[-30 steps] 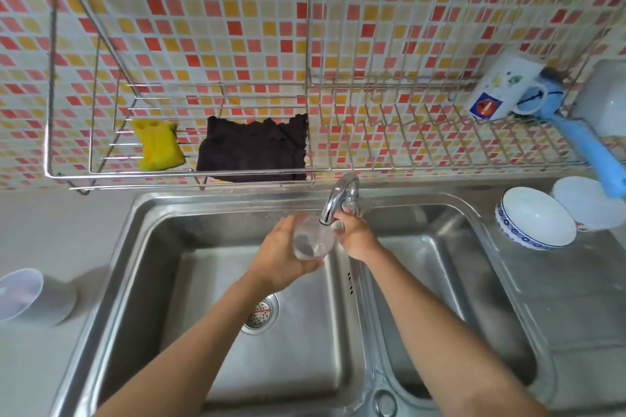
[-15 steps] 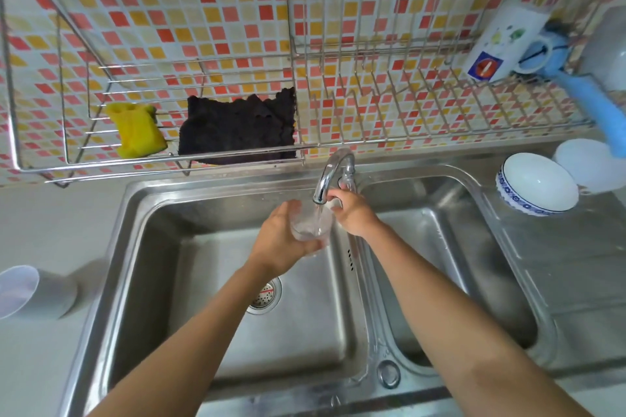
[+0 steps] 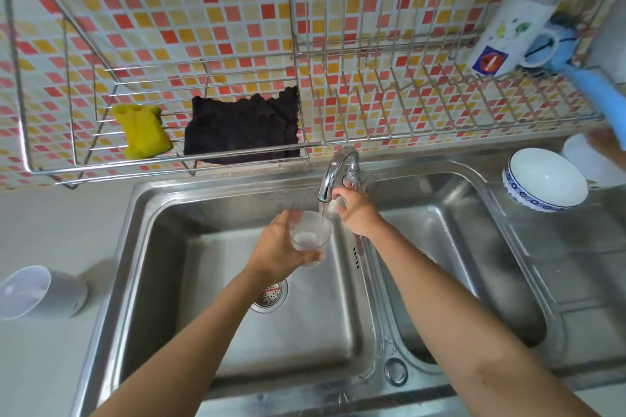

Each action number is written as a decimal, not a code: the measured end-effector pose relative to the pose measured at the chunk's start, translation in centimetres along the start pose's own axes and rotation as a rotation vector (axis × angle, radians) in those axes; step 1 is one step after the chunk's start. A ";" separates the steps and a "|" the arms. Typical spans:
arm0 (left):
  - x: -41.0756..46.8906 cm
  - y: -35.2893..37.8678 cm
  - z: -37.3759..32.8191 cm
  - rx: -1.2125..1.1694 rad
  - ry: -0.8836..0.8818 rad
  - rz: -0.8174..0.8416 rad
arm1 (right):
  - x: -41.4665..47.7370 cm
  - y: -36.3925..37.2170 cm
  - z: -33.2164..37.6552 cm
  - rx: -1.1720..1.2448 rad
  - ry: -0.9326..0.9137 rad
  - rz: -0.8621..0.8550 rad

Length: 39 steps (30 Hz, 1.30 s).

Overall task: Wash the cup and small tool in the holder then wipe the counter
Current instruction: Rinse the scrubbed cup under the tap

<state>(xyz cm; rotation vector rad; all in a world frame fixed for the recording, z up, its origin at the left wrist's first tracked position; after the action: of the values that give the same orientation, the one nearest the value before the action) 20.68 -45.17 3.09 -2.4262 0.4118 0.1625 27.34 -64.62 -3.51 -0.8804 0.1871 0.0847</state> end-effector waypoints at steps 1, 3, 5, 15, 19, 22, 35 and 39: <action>0.0 0.1 0.1 -0.002 0.003 0.009 | 0.1 0.0 -0.1 0.005 0.006 0.003; -0.1 0.5 0.2 0.020 0.026 0.044 | 0.2 0.1 -0.1 0.002 0.015 0.011; -0.2 0.6 0.2 0.016 0.021 0.031 | 0.2 0.0 0.0 -0.006 0.022 0.021; -0.4 1.1 0.0 0.044 0.061 0.053 | 0.2 -0.4 0.3 0.116 0.060 -0.056; -0.5 1.0 -0.2 0.029 0.058 0.040 | -0.5 -1.8 -0.2 0.502 0.203 -0.228; -0.6 0.7 -0.1 -0.007 0.047 0.017 | -0.8 -2.4 -0.8 0.681 0.270 -0.330; -1.3 0.5 0.7 -0.075 0.030 -0.004 | -8.8 1.9 -0.4 0.267 0.086 -0.604; -1.9 0.7 2.6 -0.053 0.010 -0.003 | -11.9 6.5 -3.1 -0.140 0.012 -0.387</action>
<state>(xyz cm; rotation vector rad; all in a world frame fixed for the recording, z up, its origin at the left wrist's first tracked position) 18.64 -43.52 1.10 -2.4805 0.4130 0.1615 14.33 -62.84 -7.96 -1.0427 0.0194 -0.2709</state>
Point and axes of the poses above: each hand's wrist, its own x-axis towards the middle knuckle, its own y-axis out of the palm, z = x × y, the point moved 3 cm from there along x, towards the middle knuckle
